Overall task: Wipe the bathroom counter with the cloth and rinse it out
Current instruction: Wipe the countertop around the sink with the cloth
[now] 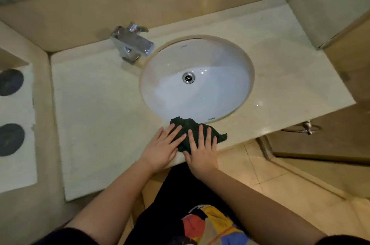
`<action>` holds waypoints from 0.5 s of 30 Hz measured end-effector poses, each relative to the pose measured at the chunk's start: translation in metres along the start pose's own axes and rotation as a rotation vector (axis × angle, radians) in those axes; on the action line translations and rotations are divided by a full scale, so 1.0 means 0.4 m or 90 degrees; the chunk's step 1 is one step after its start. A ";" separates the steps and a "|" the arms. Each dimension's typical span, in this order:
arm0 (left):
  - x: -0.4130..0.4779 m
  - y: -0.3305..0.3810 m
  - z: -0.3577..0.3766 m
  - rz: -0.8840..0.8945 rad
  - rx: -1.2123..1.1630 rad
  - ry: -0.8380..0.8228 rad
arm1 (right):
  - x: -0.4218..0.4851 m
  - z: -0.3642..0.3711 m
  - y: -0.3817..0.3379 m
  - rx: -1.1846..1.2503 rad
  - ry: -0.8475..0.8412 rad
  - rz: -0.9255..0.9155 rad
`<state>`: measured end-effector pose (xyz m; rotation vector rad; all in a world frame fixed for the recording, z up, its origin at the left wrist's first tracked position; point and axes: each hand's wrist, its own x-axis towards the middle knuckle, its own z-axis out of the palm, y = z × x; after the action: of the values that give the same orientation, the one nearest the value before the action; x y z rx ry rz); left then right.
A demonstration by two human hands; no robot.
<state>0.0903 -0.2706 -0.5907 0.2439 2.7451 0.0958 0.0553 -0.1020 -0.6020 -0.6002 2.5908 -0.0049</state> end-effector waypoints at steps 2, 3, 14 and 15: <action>-0.009 0.036 0.000 -0.060 -0.016 -0.009 | 0.004 -0.019 0.011 -0.019 -0.014 -0.038; -0.006 0.063 -0.003 -0.088 -0.033 -0.008 | 0.007 -0.026 0.028 -0.036 -0.020 -0.067; 0.124 0.371 -0.043 -0.218 -0.114 -0.065 | -0.005 -0.090 0.308 -0.081 -0.022 -0.076; 0.117 0.372 -0.040 -0.222 -0.106 -0.063 | -0.008 -0.086 0.309 -0.083 -0.022 -0.086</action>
<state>0.0648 -0.1162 -0.5784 -0.2677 2.6187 0.2089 -0.0087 0.0076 -0.5833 -0.8140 2.5274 0.1299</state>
